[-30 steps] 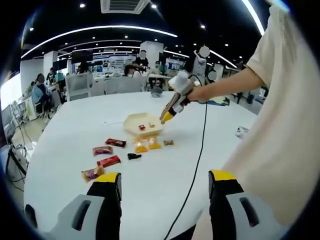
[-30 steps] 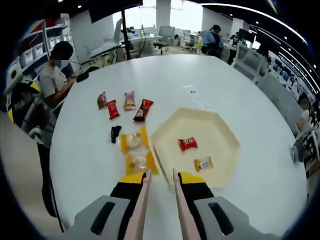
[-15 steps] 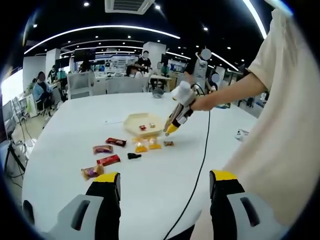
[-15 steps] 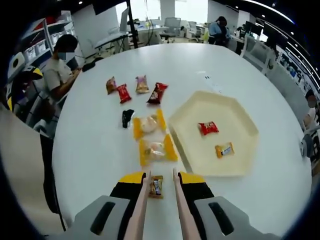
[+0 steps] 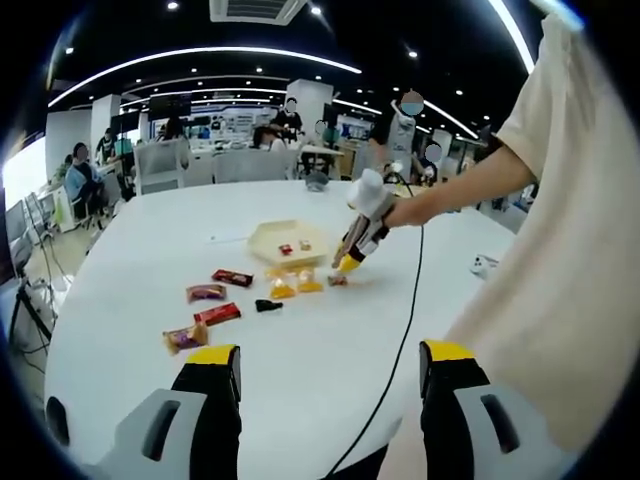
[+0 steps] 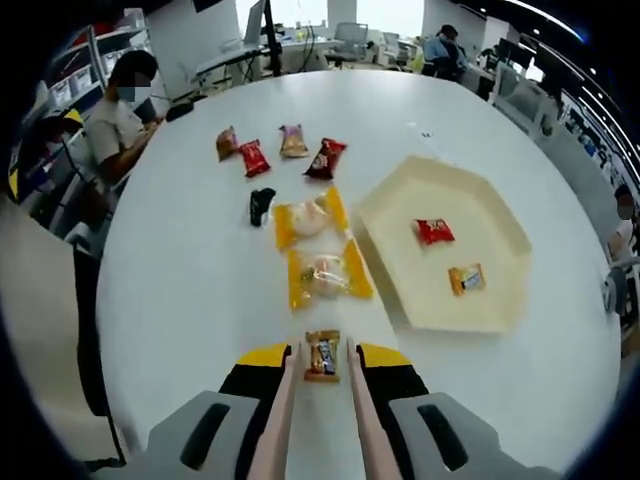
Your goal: Place the target food into the container with the food tongs after gripping and lifting it, then release it inside without dropping or visibly crushing the food.
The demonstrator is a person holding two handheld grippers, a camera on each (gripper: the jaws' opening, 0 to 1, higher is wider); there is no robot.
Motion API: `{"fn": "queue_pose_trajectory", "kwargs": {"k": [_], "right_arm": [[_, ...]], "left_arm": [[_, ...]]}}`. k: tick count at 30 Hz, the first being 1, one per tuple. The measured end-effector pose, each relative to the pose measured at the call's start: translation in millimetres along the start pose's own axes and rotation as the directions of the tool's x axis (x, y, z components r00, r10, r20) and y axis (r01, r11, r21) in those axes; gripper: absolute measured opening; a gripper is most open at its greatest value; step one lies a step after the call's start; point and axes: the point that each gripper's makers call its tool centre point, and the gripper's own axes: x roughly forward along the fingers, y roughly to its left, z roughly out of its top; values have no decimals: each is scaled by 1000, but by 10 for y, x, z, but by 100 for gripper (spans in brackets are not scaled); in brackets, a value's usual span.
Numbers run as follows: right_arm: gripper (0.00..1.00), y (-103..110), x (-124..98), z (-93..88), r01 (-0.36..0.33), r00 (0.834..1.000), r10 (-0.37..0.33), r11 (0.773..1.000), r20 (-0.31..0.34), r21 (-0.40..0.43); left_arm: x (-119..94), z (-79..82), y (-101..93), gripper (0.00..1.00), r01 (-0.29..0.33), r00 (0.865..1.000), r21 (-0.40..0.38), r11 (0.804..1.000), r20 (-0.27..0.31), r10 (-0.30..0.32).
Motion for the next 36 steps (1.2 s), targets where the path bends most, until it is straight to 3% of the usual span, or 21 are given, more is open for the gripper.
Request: {"fn": "queue_pose_trajectory", "kwargs": {"k": [21, 36], "right_arm": [[25, -24, 145, -146, -20, 999, 20, 1000, -30, 0], [24, -59, 187, -146, -18, 999, 17, 1000, -35, -20]], "left_arm": [[51, 0, -12, 72, 4, 1000, 1, 1000, -16, -4], [61, 2, -9, 72, 8, 1000, 5, 1000, -22, -8]]}}
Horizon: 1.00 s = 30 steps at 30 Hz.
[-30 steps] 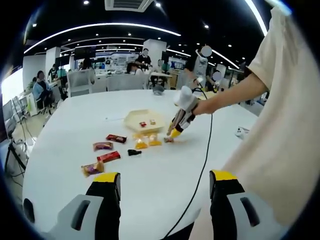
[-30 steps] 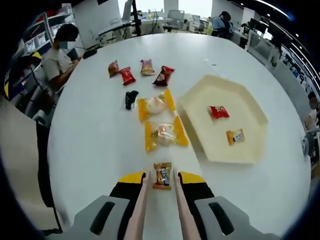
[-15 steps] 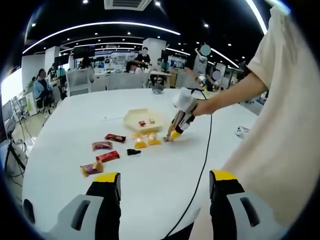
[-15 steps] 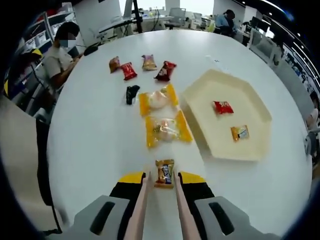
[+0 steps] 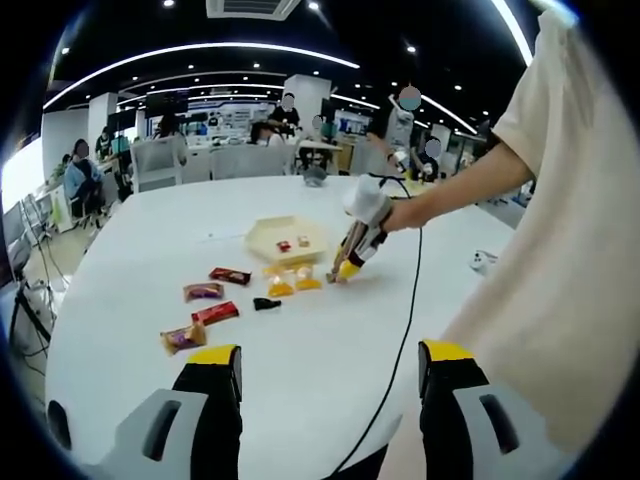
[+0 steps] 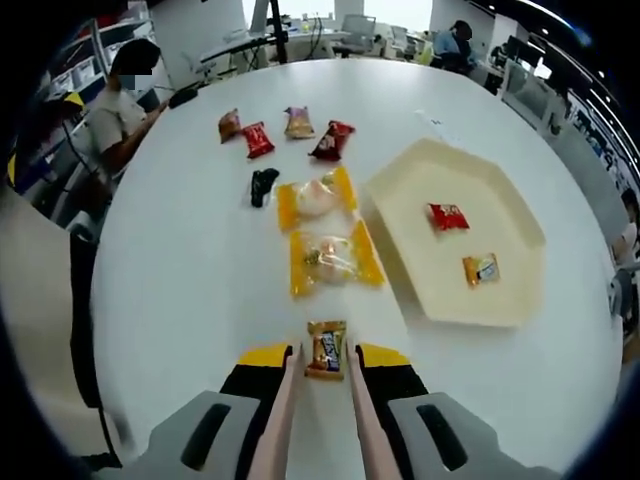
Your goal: Place the target food into the container with the food tongs after gripping and lifting it, then release it inside without dropping or visibly crushing the food.
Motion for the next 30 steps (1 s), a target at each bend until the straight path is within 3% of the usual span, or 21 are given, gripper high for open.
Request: {"fn": "queue_pose_trajectory", "kwargs": {"k": [30], "right_arm": [[20, -2, 26, -23, 1, 1000, -1, 1000, -9, 25]], "left_arm": [[-16, -27, 34, 72, -9, 1000, -8, 1000, -5, 9]]}}
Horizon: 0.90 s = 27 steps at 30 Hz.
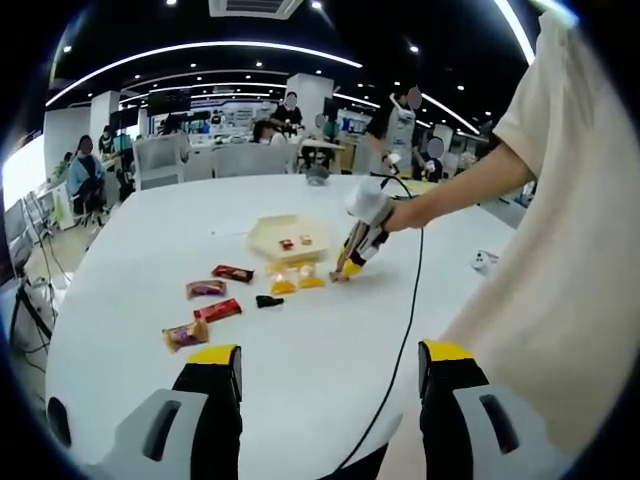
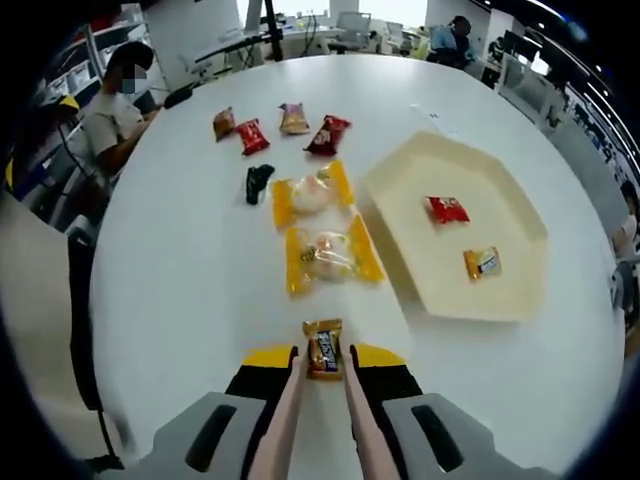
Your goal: Place the target food into the container with the food tongs after gripping and lifting it, then release it inside without dropping or visibly crushing the food.
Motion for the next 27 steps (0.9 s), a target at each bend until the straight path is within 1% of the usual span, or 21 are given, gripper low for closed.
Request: {"fn": "queue_pose_trajectory", "kwargs": {"k": [4, 6, 15, 27], "right_arm": [[20, 4, 0, 2, 0, 1000, 0, 1000, 0, 2], [20, 15, 1, 5, -9, 1000, 9, 1000, 1, 19], [19, 75, -18, 38, -15, 1000, 15, 1000, 7, 12], [19, -20, -218, 251, 13, 998, -13, 1000, 66, 1]], "left_arm": [[0, 1, -5, 72, -1, 1000, -1, 1000, 1, 1], [-2, 1, -5, 72, -2, 1000, -2, 1000, 3, 2], [-23, -10, 8, 72, -8, 1000, -3, 1000, 2, 8], [-7, 21, -18, 71, -1, 1000, 7, 1000, 10, 1]]}}
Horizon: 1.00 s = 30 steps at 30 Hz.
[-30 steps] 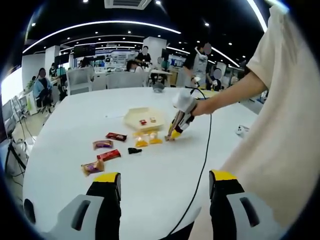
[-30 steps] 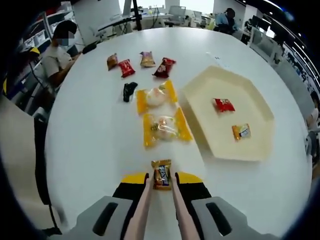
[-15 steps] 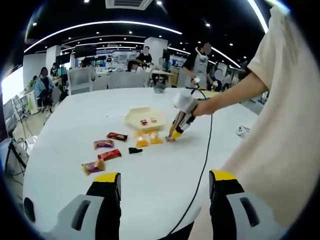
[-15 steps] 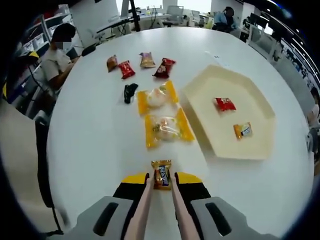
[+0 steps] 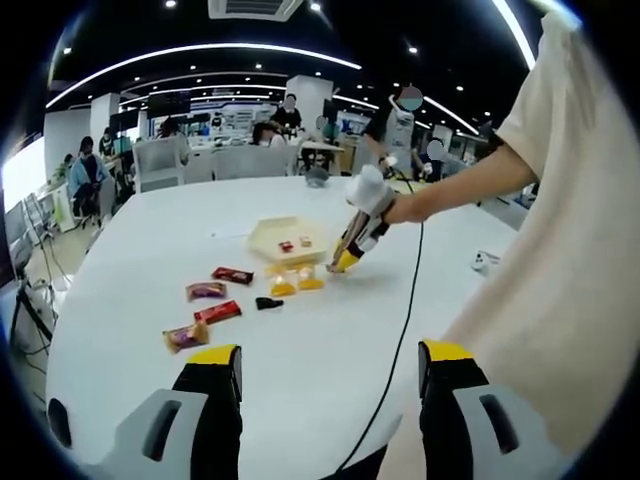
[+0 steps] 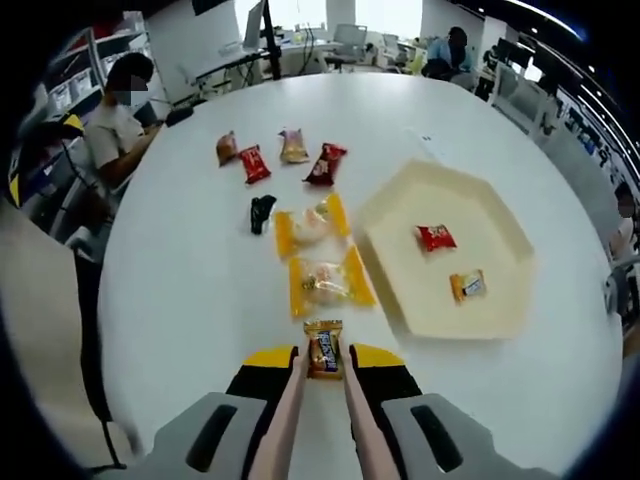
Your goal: Place the target food into the container with the food tongs after gripping and lifting it, then release it inside without dropping or visibly crushing the food.
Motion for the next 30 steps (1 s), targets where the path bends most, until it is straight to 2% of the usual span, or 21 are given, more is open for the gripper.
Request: {"fn": "queue_pose_trajectory", "kwargs": {"k": [14, 30], "right_arm": [[19, -123, -166, 205, 39, 998, -39, 999, 58, 8], [19, -226, -401, 586, 88, 988, -86, 996, 130, -12]], "left_arm": [[-41, 5, -20, 71, -6, 1000, 2, 1000, 11, 6], [-52, 28, -30, 71, -4, 1000, 10, 1000, 23, 4]]}}
